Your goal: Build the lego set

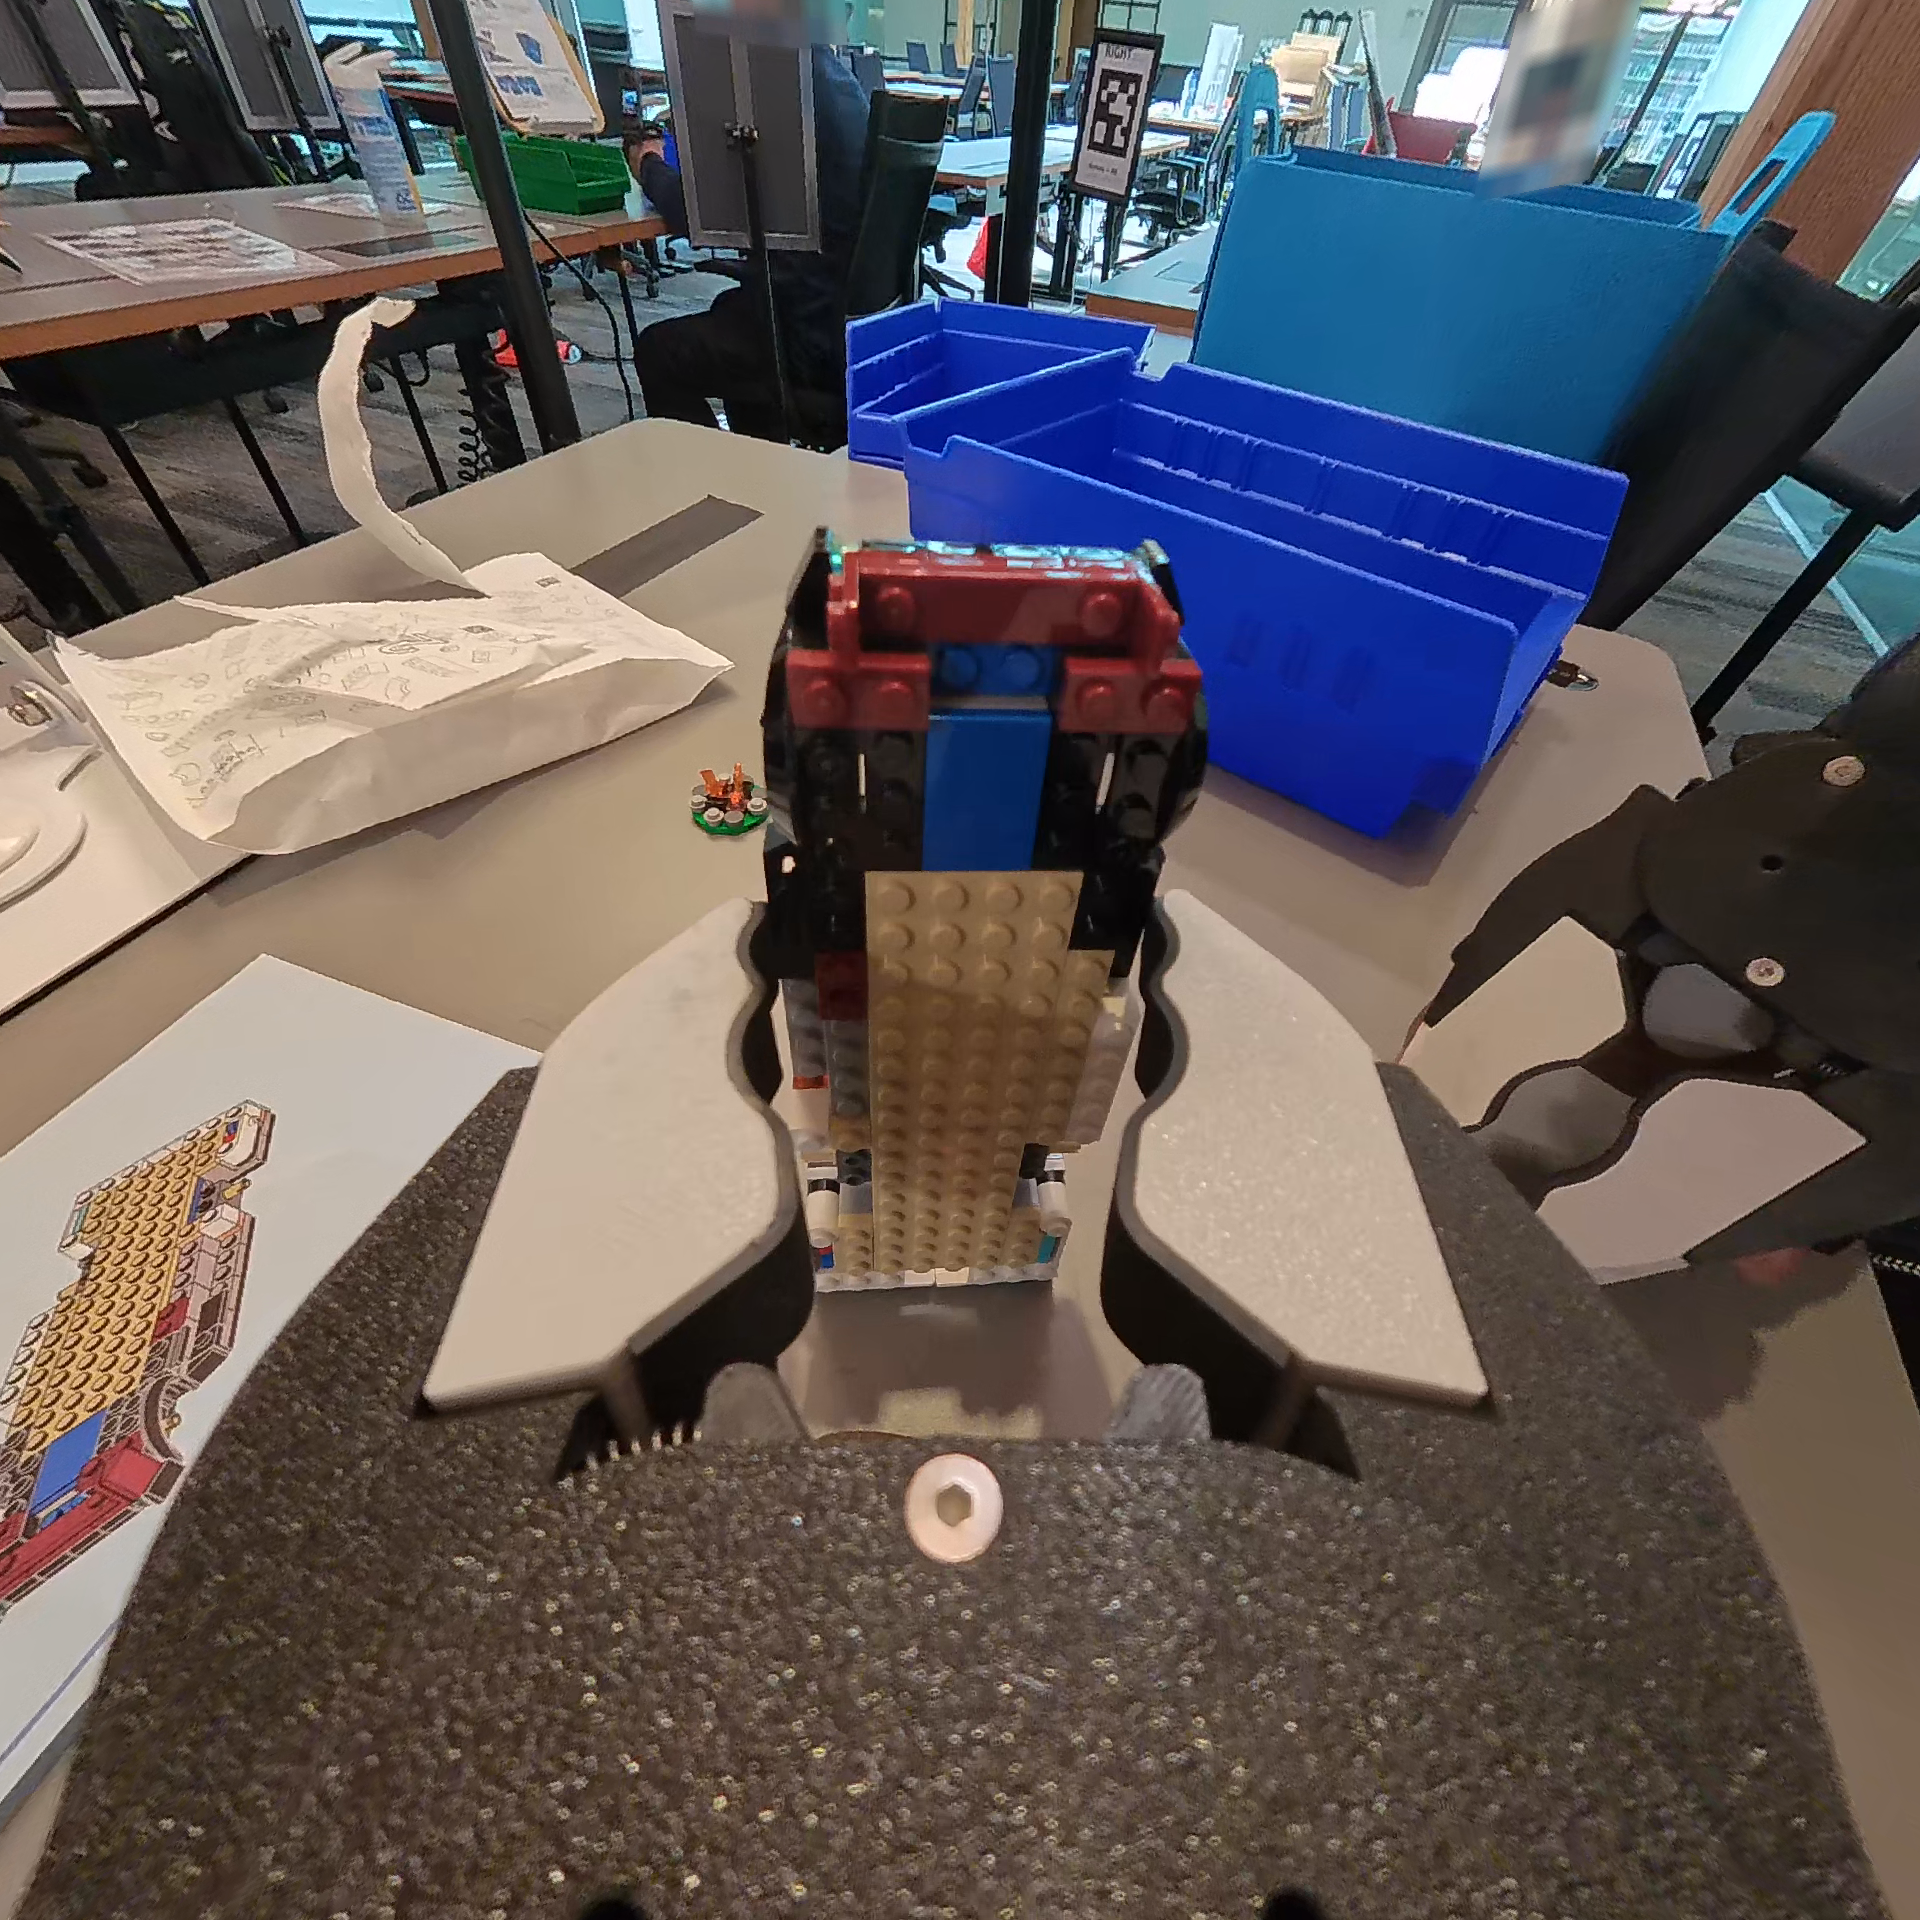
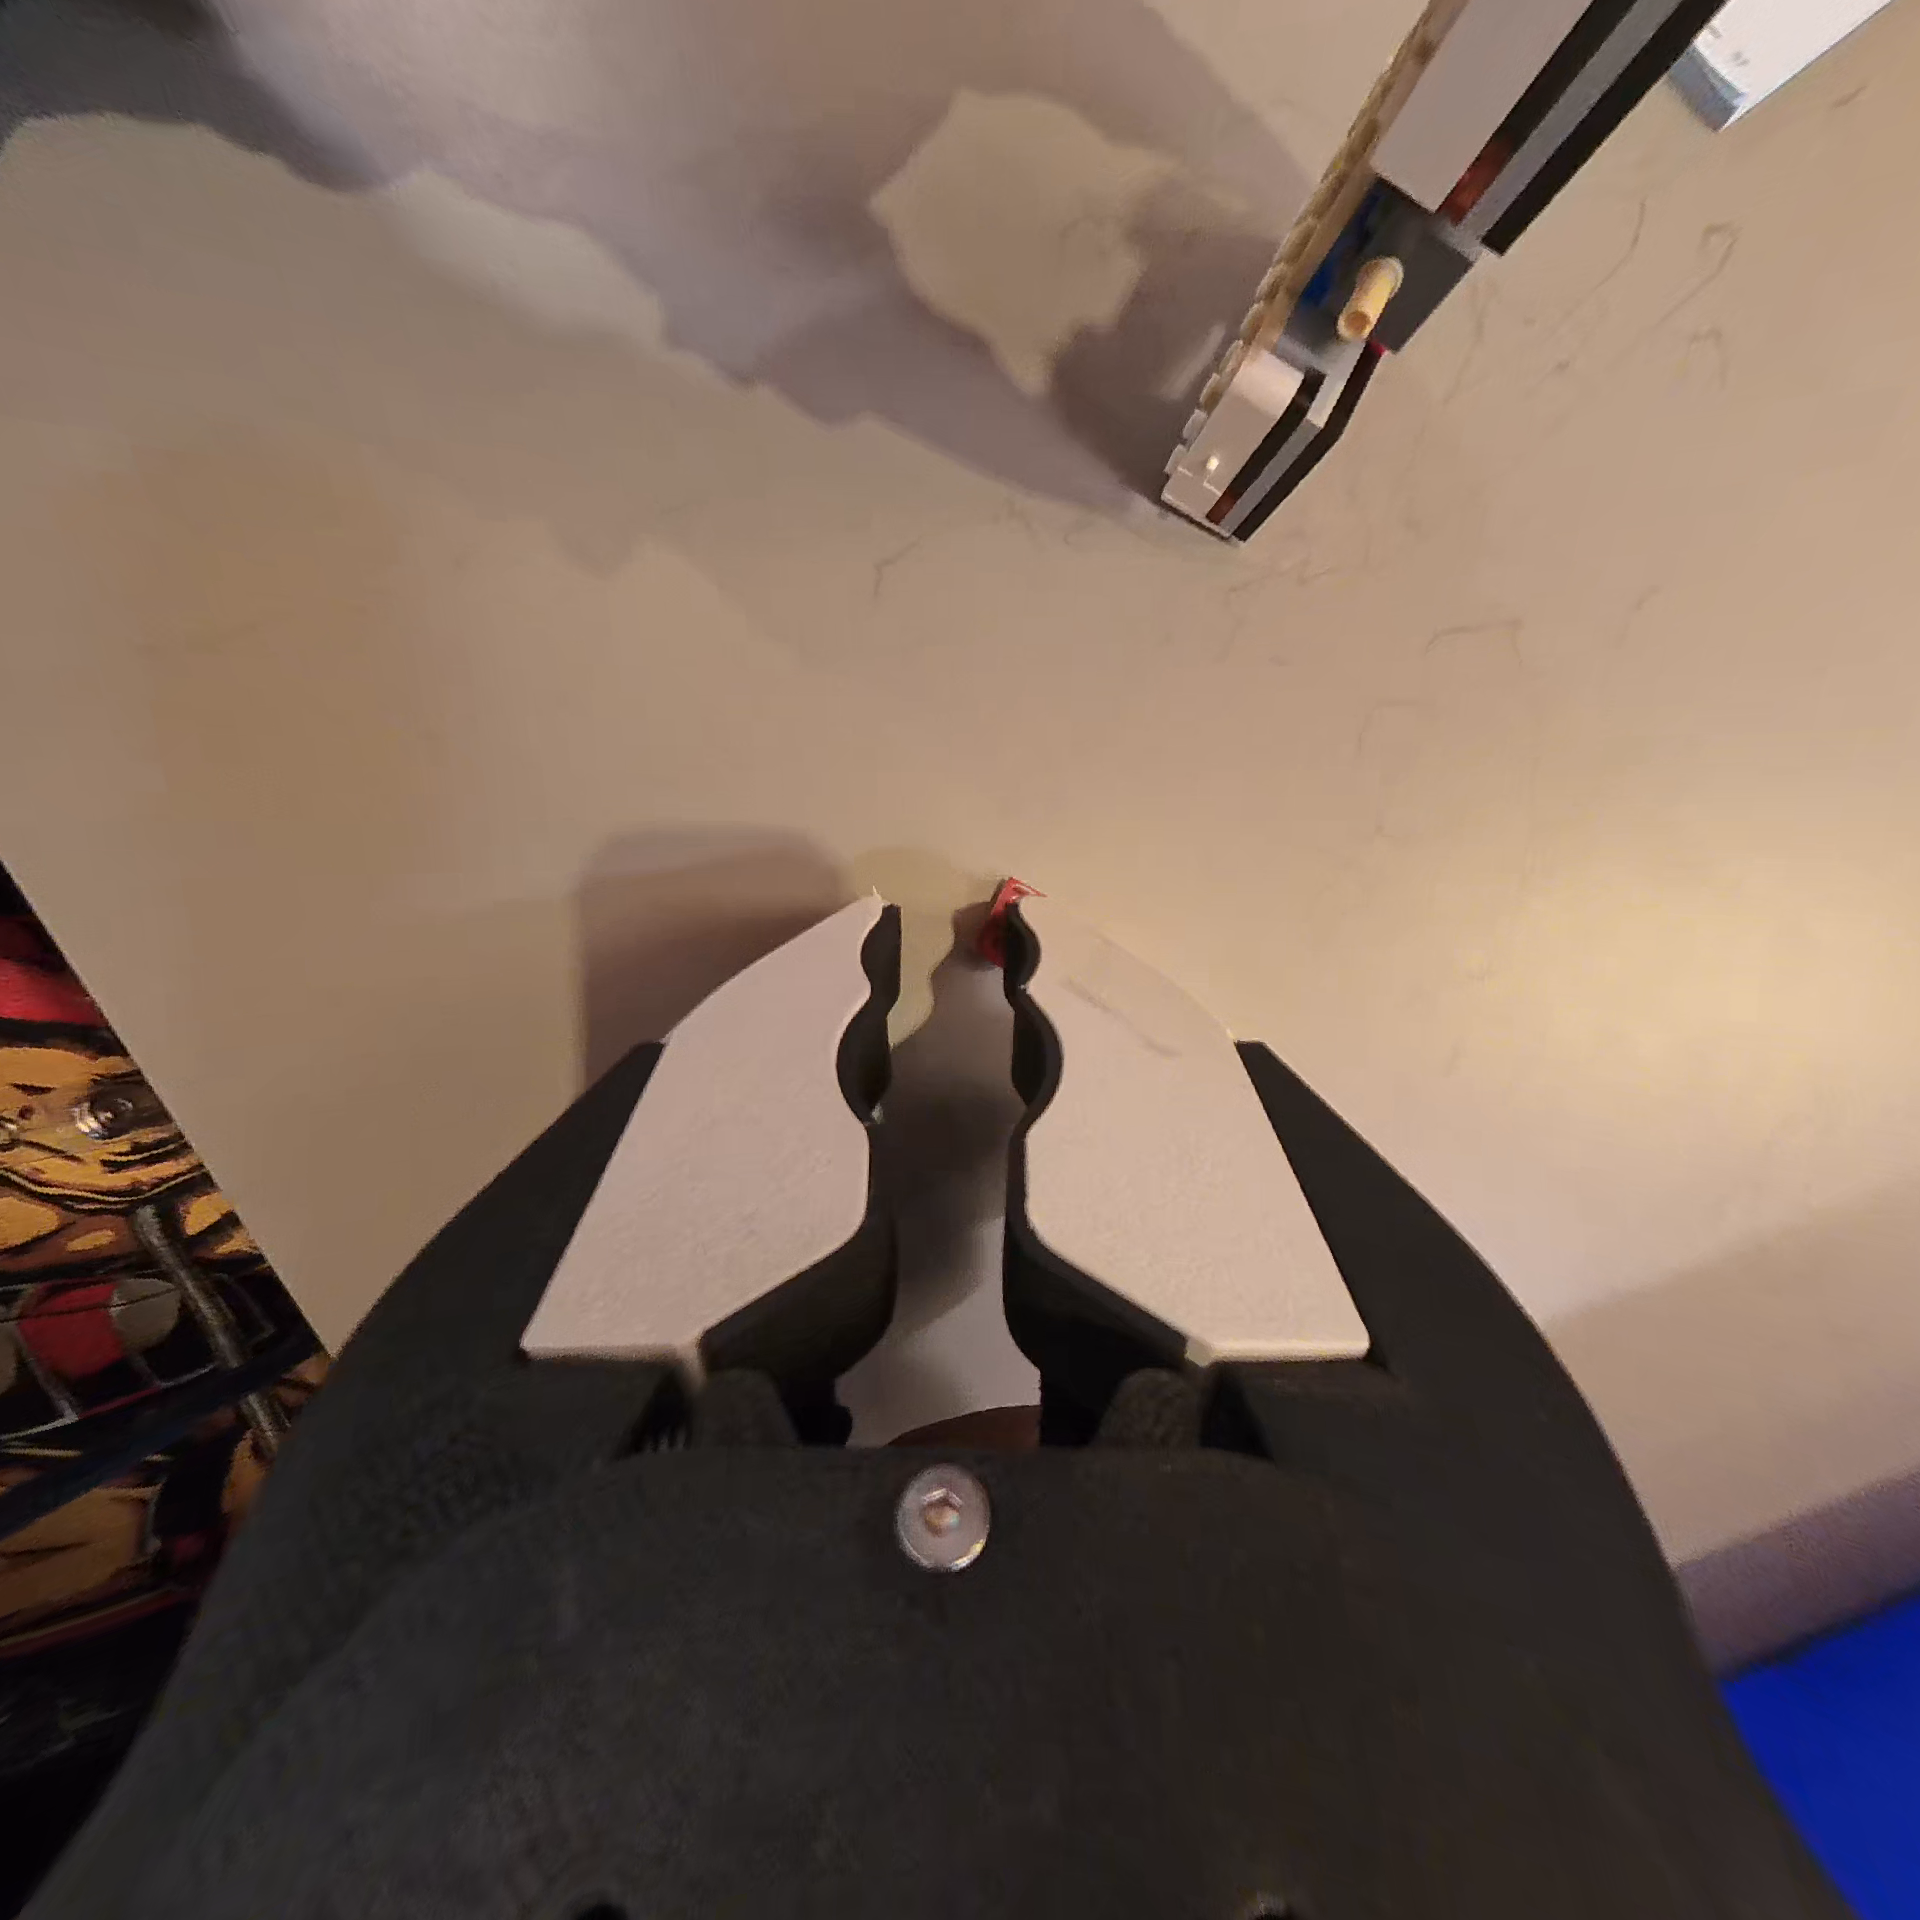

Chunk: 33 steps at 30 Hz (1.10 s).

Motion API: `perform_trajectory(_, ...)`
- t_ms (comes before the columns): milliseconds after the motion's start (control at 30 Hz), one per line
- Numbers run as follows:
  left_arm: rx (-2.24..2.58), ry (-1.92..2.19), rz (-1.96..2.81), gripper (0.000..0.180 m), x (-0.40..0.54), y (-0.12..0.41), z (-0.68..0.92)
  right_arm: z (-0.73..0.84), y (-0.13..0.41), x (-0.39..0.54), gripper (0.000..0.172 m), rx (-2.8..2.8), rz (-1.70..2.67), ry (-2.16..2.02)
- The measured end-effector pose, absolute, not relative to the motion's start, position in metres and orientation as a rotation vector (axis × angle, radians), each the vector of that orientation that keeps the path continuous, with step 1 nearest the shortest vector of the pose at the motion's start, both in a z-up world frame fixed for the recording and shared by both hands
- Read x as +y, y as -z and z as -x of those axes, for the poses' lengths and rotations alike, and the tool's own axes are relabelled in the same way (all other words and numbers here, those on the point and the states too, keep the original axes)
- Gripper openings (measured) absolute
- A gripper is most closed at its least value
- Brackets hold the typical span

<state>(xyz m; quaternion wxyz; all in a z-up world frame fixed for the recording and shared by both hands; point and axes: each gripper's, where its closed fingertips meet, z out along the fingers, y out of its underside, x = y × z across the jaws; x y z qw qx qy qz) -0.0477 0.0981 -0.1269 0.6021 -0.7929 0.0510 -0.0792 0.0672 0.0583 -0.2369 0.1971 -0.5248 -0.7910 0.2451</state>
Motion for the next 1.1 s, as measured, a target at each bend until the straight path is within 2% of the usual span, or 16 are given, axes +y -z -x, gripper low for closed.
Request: perform_trajectory(1100, 0.115, 0.183, 1.839, 0.068, 0.098, 0.127, 0.049, -0.069, 0.236, 0.040, 0.018, -2.255, 1.490, -0.771)
